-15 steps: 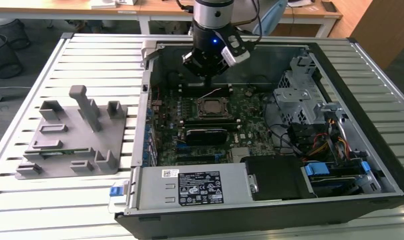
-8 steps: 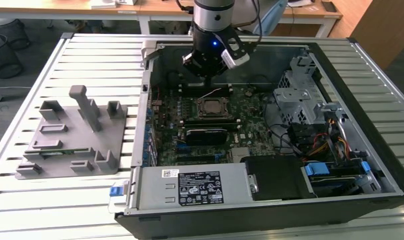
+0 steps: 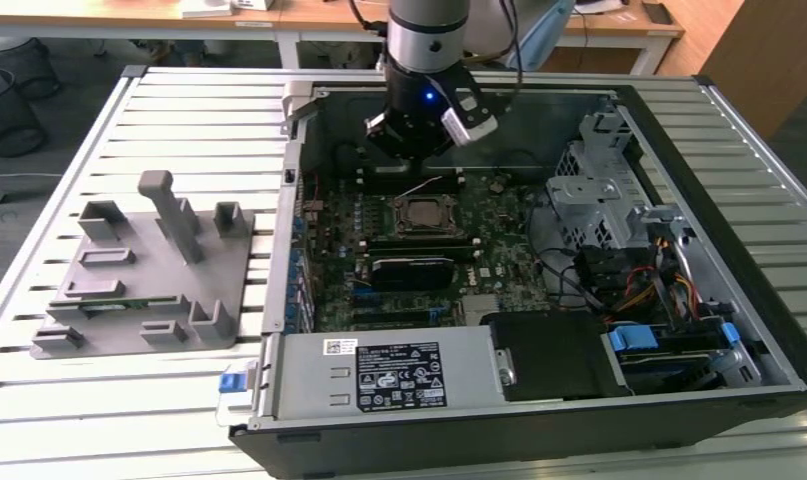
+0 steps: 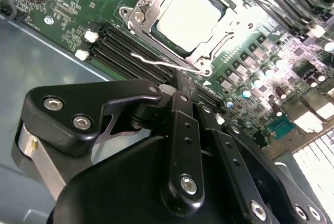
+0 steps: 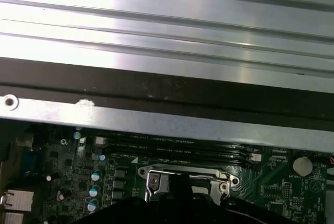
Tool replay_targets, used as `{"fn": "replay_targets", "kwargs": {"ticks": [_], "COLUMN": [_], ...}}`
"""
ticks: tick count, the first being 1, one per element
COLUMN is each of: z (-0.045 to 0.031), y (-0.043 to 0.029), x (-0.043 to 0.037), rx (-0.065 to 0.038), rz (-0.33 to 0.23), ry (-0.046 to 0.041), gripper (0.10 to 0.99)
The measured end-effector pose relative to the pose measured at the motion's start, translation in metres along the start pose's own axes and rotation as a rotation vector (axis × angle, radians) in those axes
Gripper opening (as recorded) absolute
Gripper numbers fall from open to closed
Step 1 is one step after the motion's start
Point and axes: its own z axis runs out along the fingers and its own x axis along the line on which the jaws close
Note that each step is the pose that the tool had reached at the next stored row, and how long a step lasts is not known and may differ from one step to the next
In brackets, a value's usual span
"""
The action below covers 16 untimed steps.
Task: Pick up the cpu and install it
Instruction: 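Install the first cpu locking lever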
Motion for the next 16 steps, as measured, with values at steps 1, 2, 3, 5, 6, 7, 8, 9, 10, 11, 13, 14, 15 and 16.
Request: {"fn": "replay_targets", "kwargs": {"ticks": [1, 2, 3, 5, 6, 7, 8, 9, 10, 11, 13, 14, 15, 16], "z": [0.0013, 0.0026, 0.0034, 0.0044, 0.0049, 0.0054, 0.0061, 0.0069, 0.0078, 0.0088, 0.0105, 0.0110, 0.0114, 0.0116], "y": [-0.0002, -0.0003, -0.0001, 0.0003, 0.0004, 0.0004, 0.0004, 0.0003, 0.0002, 0.0001, 0.0000, -0.0001, -0.0001, 0.0001], "x": [-0.0012, -0.0021, -0.0030, -0.0051, -0.0063, -0.0071, -0.0077, -0.0080, -0.0083, -0.0087, -0.0096, -0.0101, -0.0106, -0.0111], "rx": [-0.001, -0.001, -0.001, -0.001, -0.001, -0.001, -0.001, -0.001, -0.001, -0.001, -0.001, -0.001, -0.001, -0.001], "rz": [0.000, 0.000, 0.001, 0.003, 0.004, 0.004, 0.005, 0.005, 0.005, 0.005, 0.005, 0.005, 0.005, 0.005], "ry": [-0.0001, -0.0001, 0.0000, -0.0002, -0.0003, -0.0004, -0.0004, -0.0004, -0.0004, -0.0004, -0.0004, -0.0004, -0.0004, -0.0003], "gripper": [0.106, 0.106, 0.106, 0.106, 0.106, 0.106, 0.106, 0.106, 0.106, 0.106, 0.106, 0.106, 0.106, 0.106]}}
